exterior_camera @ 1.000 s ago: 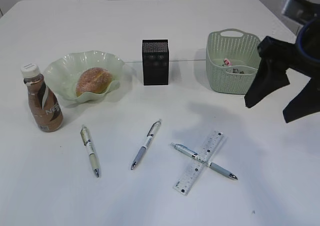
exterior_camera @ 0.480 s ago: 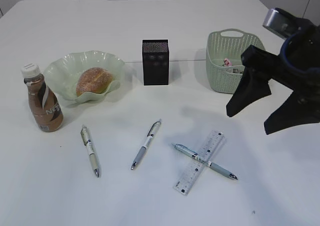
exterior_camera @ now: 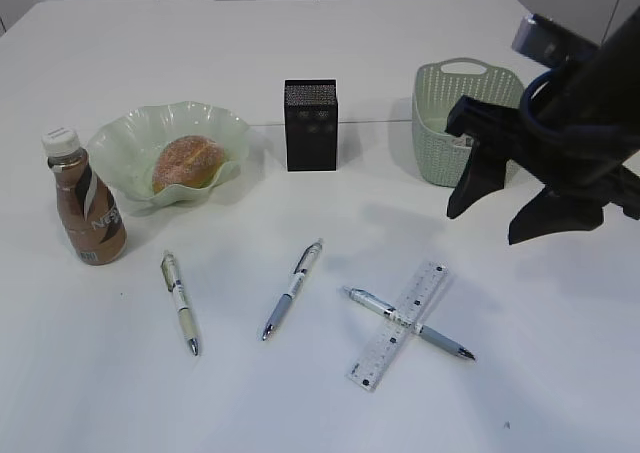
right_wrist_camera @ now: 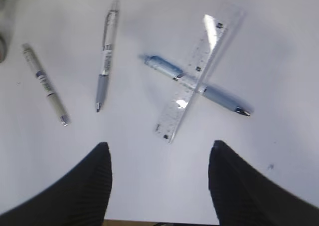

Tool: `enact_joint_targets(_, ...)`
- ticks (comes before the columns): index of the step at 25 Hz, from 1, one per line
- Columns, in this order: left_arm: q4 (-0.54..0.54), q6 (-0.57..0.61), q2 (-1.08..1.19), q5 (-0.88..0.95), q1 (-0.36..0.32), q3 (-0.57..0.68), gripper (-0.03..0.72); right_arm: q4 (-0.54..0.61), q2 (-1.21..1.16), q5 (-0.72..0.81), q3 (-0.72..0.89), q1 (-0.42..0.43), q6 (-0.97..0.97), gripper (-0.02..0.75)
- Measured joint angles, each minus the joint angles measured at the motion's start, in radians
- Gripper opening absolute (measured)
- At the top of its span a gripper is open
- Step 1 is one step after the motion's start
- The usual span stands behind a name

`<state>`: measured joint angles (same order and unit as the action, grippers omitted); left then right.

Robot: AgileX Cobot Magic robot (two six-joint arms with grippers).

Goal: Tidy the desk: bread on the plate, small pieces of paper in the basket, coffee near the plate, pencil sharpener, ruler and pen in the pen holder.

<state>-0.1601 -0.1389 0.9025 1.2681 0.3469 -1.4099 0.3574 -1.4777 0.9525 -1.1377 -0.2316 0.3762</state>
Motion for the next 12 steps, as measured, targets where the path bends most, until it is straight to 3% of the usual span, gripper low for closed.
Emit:
enact_joint_targets(4, -0.002, 0.006, -0.062, 0.000, 0.000, 0.091, 0.456, -0.139, -0.075, -0.020, 0.000, -0.061, 0.155, 0.467)
enact_joint_targets(12, -0.071, 0.010, -0.146, 0.000, 0.000, 0.285, 0.456, -0.158, -0.184, -0.088, 0.000, -0.071, 0.315, 0.465)
